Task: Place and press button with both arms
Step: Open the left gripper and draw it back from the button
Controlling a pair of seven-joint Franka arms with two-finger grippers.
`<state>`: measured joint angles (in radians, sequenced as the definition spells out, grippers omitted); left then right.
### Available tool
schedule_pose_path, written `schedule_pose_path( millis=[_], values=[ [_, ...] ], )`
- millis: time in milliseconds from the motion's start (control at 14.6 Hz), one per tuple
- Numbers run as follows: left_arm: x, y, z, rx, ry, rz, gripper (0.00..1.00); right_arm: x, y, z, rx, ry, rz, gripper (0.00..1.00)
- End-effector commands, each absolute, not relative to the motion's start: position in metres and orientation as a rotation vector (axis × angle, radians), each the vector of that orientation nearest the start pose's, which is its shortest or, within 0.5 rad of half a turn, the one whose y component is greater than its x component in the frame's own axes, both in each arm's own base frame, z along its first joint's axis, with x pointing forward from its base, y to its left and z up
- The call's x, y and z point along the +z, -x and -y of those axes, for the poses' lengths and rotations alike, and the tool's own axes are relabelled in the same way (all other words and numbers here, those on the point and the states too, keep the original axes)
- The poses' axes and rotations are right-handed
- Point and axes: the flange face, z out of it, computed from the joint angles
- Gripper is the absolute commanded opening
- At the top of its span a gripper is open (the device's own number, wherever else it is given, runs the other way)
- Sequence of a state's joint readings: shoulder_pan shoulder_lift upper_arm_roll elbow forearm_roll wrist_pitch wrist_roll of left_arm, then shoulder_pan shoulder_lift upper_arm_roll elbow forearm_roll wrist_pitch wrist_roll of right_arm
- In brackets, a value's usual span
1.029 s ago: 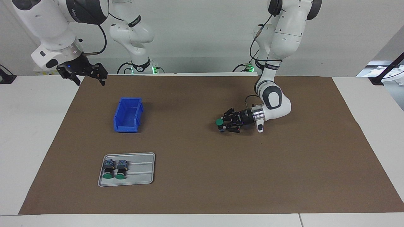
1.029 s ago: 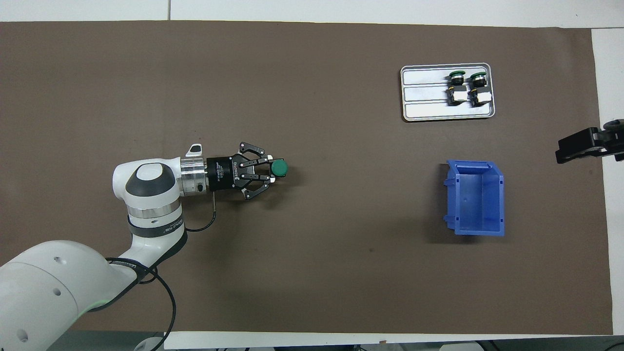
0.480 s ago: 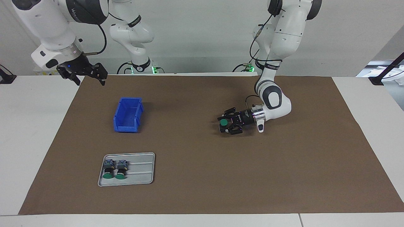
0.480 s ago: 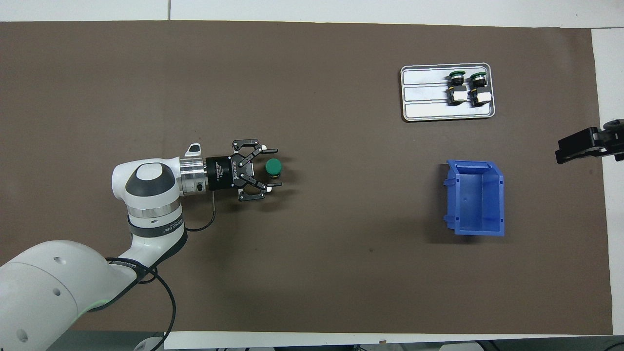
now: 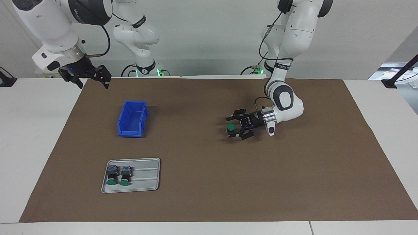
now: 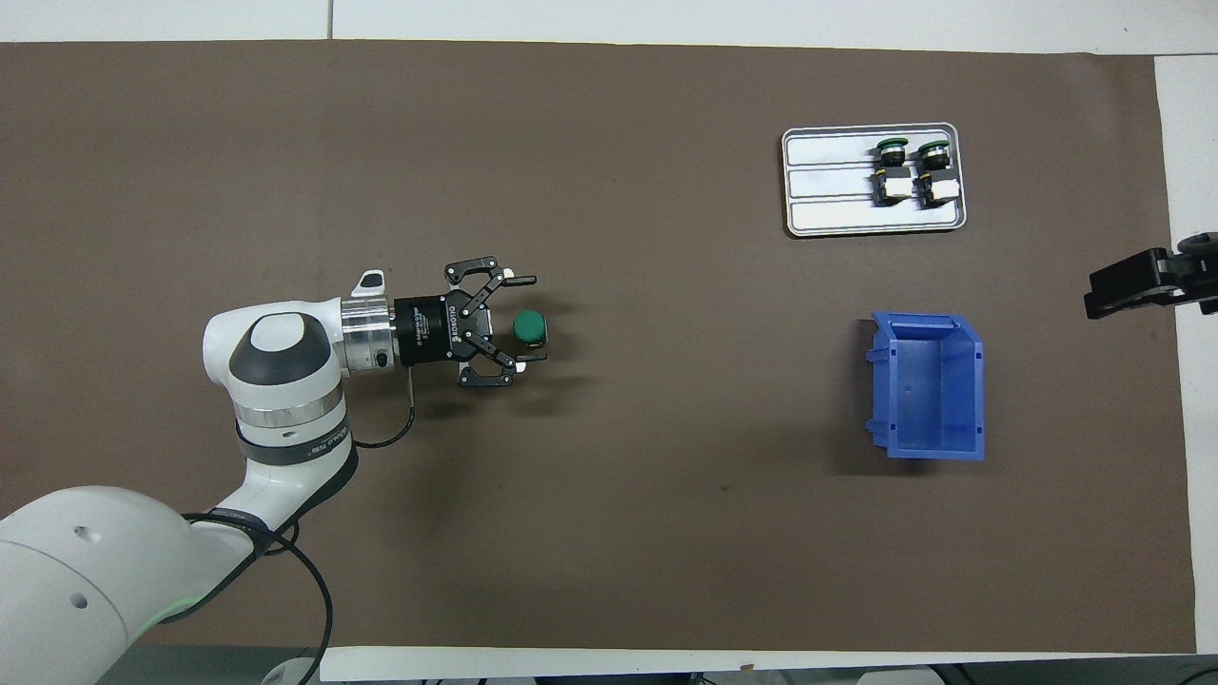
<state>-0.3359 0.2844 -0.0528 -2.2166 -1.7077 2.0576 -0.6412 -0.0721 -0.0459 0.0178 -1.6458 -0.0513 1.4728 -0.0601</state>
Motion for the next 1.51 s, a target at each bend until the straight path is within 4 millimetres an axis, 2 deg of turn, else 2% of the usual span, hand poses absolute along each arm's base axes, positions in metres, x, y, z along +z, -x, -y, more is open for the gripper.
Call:
schedule_pose_path(
  millis=[0,137,343,480,549,686,961,1235,1441],
  values=[
    [0.277,-0.48,0.246,-1.039,-1.465,-1.474,1.0,0.609,-0.523,0.035,0.214,3.169,0.031,0.99],
    [0.291,-0.483,0.242,-1.012,-1.511,-1.495,1.0,0.609,-0.523,0.036,0.214,3.169,0.028,0.99],
    [0.3,-0.487,0.236,-0.954,-1.632,-1.466,1.0,0.609,-0.523,0.035,0.214,3.169,0.031,0.99],
    [0.316,-0.496,0.216,-0.907,-1.679,-1.444,1.0,0.609,-0.523,0.036,0.214,3.169,0.028,0.99],
    [0.331,-0.497,0.211,-0.877,-1.742,-1.409,1.0,0.609,-0.523,0.036,0.214,3.169,0.028,0.99],
    [0.341,-0.499,0.204,-0.837,-1.832,-1.385,1.0,0.609,-0.523,0.035,0.214,3.169,0.031,0.99],
    [0.365,-0.522,0.188,-0.753,-2.011,-1.297,1.0,0.609,-0.523,0.036,0.214,3.169,0.029,0.99],
    [0.381,-0.529,0.181,-0.609,-2.26,-1.196,1.0,0.609,-0.523,0.036,0.214,3.169,0.028,0.99],
    [0.401,-0.539,0.183,-0.501,-2.4,-1.109,1.0,0.609,-0.523,0.036,0.214,3.169,0.029,0.99]
  ],
)
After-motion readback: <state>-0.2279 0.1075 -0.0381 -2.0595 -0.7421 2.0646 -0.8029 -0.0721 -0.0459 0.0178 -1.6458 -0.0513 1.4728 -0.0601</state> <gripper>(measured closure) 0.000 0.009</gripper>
